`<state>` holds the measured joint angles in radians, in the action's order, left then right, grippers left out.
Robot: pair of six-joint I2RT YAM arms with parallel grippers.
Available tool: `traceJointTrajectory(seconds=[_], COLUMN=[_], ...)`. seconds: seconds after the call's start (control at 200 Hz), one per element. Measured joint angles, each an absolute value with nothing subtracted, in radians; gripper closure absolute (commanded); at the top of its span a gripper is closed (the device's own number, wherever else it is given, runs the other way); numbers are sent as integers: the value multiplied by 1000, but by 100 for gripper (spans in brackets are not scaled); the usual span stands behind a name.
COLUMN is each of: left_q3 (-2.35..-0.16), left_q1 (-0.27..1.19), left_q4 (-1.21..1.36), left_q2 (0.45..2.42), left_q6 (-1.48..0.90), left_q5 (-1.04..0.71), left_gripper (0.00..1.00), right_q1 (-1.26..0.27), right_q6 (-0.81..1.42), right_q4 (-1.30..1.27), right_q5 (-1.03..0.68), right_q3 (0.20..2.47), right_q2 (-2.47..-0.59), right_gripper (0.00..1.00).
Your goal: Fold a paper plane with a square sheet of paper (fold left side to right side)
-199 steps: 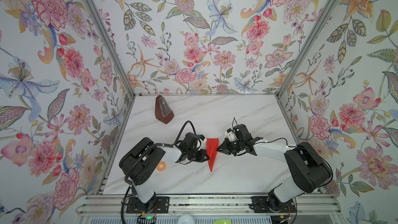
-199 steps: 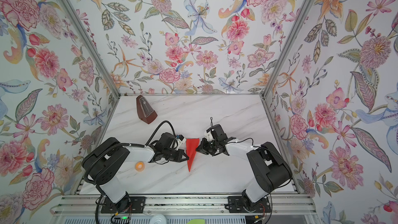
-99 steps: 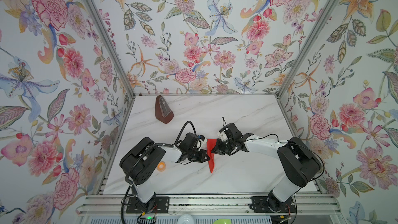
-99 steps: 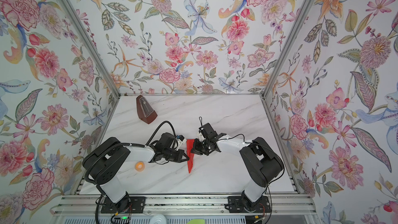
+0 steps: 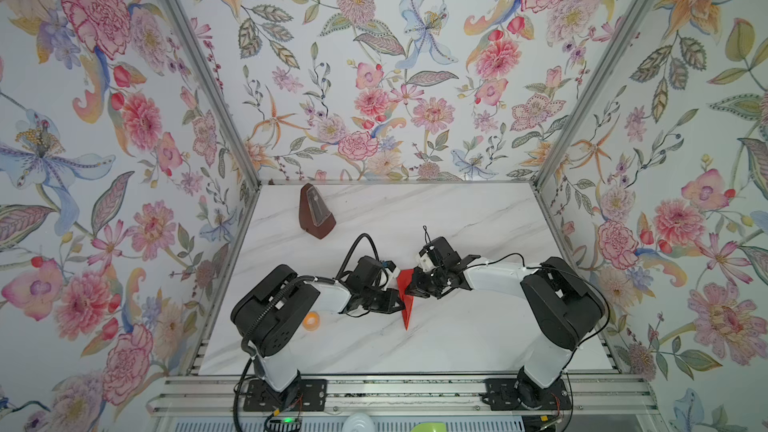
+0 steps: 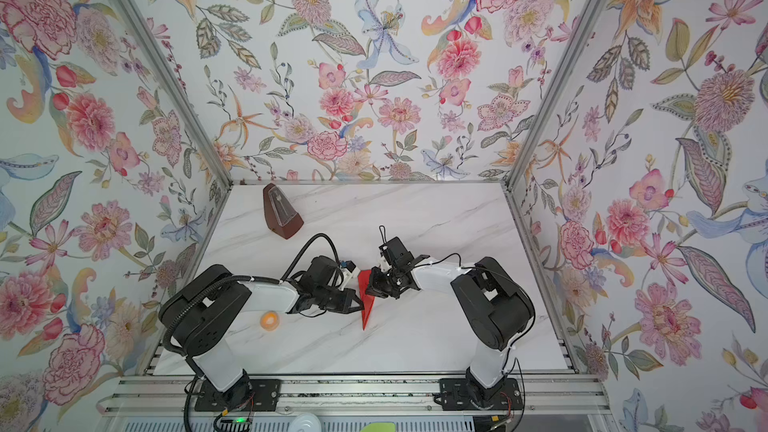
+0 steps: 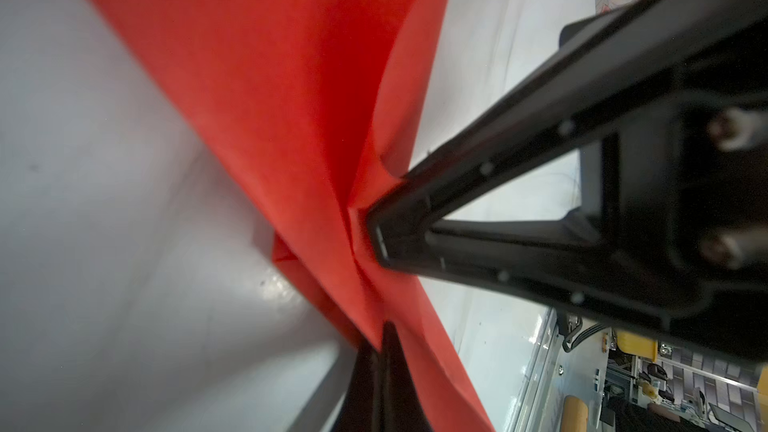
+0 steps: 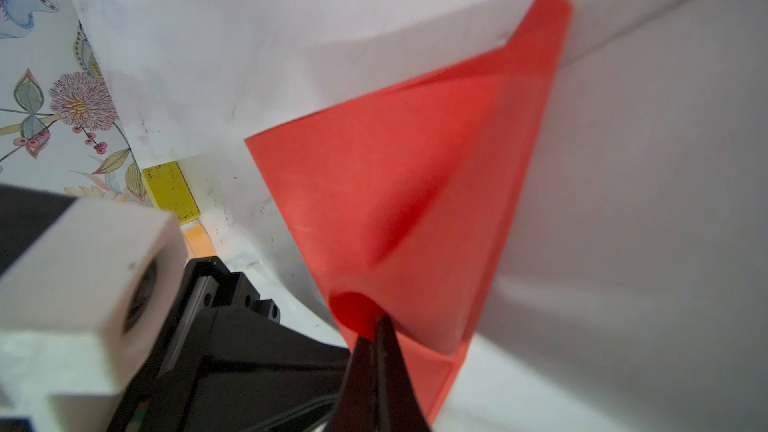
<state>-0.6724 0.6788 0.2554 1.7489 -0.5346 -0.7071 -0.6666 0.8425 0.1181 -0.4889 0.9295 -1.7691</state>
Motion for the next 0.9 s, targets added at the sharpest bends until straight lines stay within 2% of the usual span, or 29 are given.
traceJointTrajectory(seconds=[0.035,0.21,0.305,0.475,0.696,0.901], left_q3=[-673,-682,-682,-681,-651,-619], left_q1=[679,679,679,679,679,679], left_q4=[253,217,196,183,212,256], left_q2=[1748,1739,1729,1713,1694,1679], left_q6=[-529,-512,-513,-524,-578,-638], left_q5=[-707,-698,-687,-656,-629,-609], left_gripper=[100,100,100,100,100,100], right_q1=[-667,-668,-668,-673,-705,-754], right_q6=[842,859,875,928,975,999], right_q4=[118,136,143,128,82,35], right_q5=[-488,-456,-430,-410,-411,-414], right_q3=[929,910,866,769,712,711], right_q2=[-1769,-1712,-1638,-1548,-1548,-1592], right_gripper=[100,77,72,68,67,74])
